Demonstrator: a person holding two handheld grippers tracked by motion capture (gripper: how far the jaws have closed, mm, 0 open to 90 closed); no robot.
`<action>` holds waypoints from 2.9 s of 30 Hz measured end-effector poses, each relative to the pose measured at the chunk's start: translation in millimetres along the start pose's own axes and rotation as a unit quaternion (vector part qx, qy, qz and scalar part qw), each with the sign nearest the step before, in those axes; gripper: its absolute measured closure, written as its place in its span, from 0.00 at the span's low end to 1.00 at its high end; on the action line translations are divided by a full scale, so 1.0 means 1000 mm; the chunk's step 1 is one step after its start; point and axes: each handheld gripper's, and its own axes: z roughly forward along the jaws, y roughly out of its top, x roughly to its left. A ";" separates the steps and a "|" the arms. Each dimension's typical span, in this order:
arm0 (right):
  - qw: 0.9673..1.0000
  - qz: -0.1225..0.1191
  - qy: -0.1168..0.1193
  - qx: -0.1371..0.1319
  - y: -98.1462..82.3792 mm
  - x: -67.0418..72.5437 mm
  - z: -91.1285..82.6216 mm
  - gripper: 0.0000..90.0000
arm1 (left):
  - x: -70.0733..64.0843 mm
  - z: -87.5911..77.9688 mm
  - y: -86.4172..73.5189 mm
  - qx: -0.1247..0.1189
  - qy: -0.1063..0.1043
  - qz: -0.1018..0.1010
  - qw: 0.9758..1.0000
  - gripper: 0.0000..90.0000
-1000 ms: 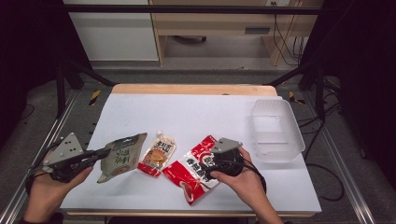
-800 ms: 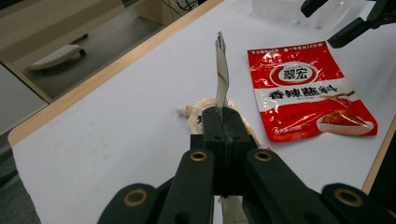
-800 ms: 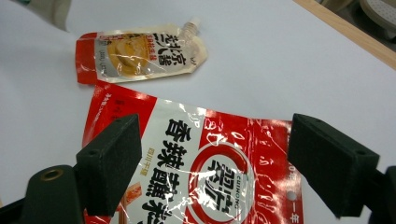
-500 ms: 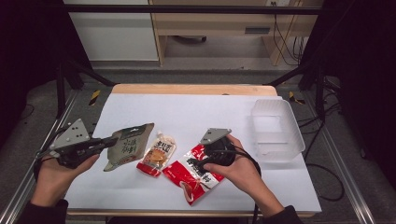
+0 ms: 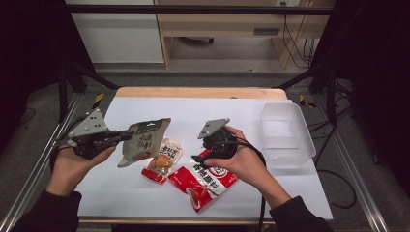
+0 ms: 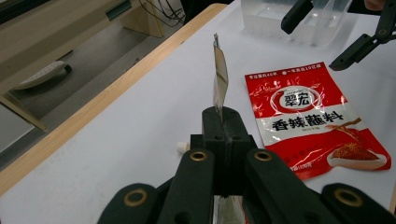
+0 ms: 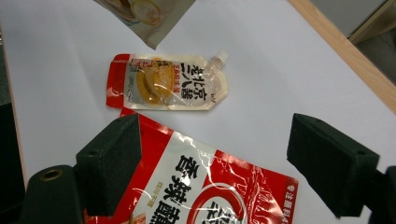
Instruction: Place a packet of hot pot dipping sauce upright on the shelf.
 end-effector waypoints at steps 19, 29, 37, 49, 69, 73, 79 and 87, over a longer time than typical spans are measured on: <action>1.000 -0.009 -0.020 -0.001 -0.006 -0.016 -0.031 0.22 | -0.005 0.021 0.024 -0.001 -0.025 0.017 1.000 1.00; 0.999 -0.014 -0.034 0.004 -0.003 -0.017 -0.040 0.21 | -0.010 0.027 0.034 0.002 -0.028 0.018 0.999 1.00; 0.999 -0.017 -0.042 0.013 -0.003 -0.012 -0.046 0.20 | -0.016 0.019 0.038 -0.001 -0.020 0.014 1.000 1.00; 0.999 -0.021 -0.035 0.032 0.001 -0.016 -0.035 0.18 | -0.011 0.025 0.035 0.010 -0.033 0.023 0.999 1.00; 0.998 -0.055 -0.006 0.041 0.018 -0.036 -0.035 0.16 | -0.010 0.051 0.058 0.017 -0.075 0.051 0.996 1.00; 0.997 -0.064 -0.006 0.047 0.022 -0.040 -0.032 0.16 | -0.011 0.059 0.060 0.020 -0.084 0.057 0.995 1.00; 0.996 -0.079 -0.005 0.040 0.026 -0.043 -0.024 0.19 | -0.019 0.069 0.064 0.021 -0.103 0.063 0.992 1.00; 0.993 -0.110 0.015 0.041 0.021 -0.035 -0.018 0.37 | -0.035 0.076 0.072 0.014 -0.119 0.074 0.990 1.00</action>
